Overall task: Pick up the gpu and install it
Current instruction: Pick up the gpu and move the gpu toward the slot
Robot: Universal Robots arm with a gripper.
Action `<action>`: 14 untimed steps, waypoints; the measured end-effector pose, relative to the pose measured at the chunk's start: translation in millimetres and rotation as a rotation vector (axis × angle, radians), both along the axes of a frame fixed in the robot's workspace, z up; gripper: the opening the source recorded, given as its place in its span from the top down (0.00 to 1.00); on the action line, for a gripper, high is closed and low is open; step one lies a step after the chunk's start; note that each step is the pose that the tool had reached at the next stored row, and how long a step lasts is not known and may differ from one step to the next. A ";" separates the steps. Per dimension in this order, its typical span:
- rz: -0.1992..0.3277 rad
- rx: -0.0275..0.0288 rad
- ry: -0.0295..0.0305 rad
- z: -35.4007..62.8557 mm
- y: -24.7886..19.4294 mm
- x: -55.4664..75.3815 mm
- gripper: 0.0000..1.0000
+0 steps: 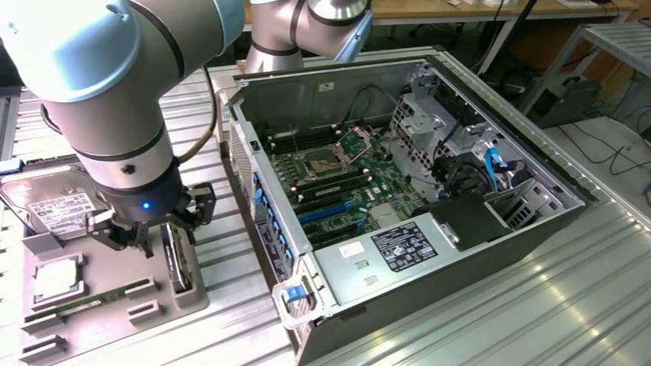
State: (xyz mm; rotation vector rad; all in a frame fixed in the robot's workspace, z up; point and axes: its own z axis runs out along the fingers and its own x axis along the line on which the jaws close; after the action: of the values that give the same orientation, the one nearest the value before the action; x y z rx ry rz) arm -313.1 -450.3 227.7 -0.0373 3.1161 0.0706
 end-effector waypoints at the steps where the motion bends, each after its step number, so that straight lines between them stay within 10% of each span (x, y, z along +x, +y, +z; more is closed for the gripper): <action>1: 0.000 0.0000 0.0000 0.0 0.0 0.0 0.40; 14: 0.000 0.0000 0.0000 0.0 0.0 0.0 0.55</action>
State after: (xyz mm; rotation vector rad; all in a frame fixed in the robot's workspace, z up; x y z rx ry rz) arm -313.1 -450.3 227.7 -0.0372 3.1160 0.0706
